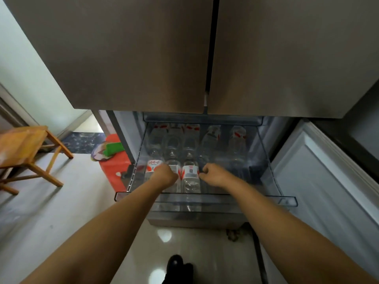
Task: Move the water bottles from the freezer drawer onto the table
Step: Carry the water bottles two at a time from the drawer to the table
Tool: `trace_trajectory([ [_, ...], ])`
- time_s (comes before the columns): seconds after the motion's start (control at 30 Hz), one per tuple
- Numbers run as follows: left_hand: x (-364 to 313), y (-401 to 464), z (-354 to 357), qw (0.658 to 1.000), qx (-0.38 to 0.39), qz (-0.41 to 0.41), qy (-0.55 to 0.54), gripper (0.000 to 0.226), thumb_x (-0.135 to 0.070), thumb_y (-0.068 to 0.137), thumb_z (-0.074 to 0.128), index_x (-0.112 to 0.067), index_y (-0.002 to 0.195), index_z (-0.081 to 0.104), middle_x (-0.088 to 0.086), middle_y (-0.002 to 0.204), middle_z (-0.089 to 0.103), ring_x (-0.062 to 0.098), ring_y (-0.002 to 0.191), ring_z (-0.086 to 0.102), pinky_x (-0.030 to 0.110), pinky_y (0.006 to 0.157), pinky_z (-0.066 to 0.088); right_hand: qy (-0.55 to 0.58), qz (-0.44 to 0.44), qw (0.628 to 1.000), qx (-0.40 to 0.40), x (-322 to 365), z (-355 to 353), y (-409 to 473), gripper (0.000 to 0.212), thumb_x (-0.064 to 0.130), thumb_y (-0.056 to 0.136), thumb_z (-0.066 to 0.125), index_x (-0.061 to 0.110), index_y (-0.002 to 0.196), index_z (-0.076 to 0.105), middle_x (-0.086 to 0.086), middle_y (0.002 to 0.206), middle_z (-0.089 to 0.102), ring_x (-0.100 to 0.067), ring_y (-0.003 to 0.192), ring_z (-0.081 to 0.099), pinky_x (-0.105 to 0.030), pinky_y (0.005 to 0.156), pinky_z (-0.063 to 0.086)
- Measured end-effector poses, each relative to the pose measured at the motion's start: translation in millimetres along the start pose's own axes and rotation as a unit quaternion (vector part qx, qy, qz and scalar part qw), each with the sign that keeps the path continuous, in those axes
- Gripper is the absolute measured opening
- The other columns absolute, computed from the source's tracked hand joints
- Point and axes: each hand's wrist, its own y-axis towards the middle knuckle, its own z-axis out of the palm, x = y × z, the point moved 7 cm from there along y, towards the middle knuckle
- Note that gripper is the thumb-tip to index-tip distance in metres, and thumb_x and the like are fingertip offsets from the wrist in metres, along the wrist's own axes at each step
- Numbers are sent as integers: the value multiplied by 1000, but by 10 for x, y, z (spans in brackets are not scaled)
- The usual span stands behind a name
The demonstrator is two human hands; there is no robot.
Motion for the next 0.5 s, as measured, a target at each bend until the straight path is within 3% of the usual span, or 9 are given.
trace_trajectory([
  [0.1, -13, 157, 153, 998, 45, -14, 49, 37, -31, 99, 43, -10, 128, 53, 12, 129, 57, 26, 121, 52, 35, 104, 39, -13, 31, 996, 85, 108, 150, 99, 40, 28, 98, 52, 8, 133, 54, -13, 134, 56, -27, 119, 56, -29, 89, 45],
  [0.2, -69, 304, 191, 997, 67, -24, 30, 36, -27, 98, 46, -8, 129, 53, 16, 130, 57, 28, 121, 52, 38, 107, 41, 5, 51, 991, 126, 238, 213, 169, 46, 28, 101, 46, 9, 143, 42, -16, 144, 45, -35, 127, 50, -36, 99, 48],
  [0.27, -49, 386, 181, 996, 77, -38, 22, 39, -23, 98, 49, -4, 132, 49, 18, 136, 51, 30, 127, 48, 37, 109, 38, -5, 49, 990, 130, 276, 250, 236, 45, 24, 103, 41, 5, 144, 40, -19, 146, 44, -34, 131, 46, -36, 113, 34],
  [0.37, 4, 458, 194, 992, 98, -51, 57, 40, -26, 97, 50, -6, 132, 50, 16, 137, 52, 29, 127, 49, 37, 109, 39, 2, 82, 986, 144, 187, 362, 371, 51, 35, 100, 46, 10, 144, 41, -16, 144, 46, -34, 128, 49, -44, 103, 46],
  [0.5, 91, 588, 322, 989, 84, -56, 104, 36, -31, 96, 48, -10, 124, 57, 11, 127, 60, 28, 118, 55, 38, 103, 44, 48, 150, 977, 144, -50, 558, 594, 71, 55, 86, 59, 20, 144, 40, -12, 142, 48, -39, 115, 59, -46, 71, 60],
])
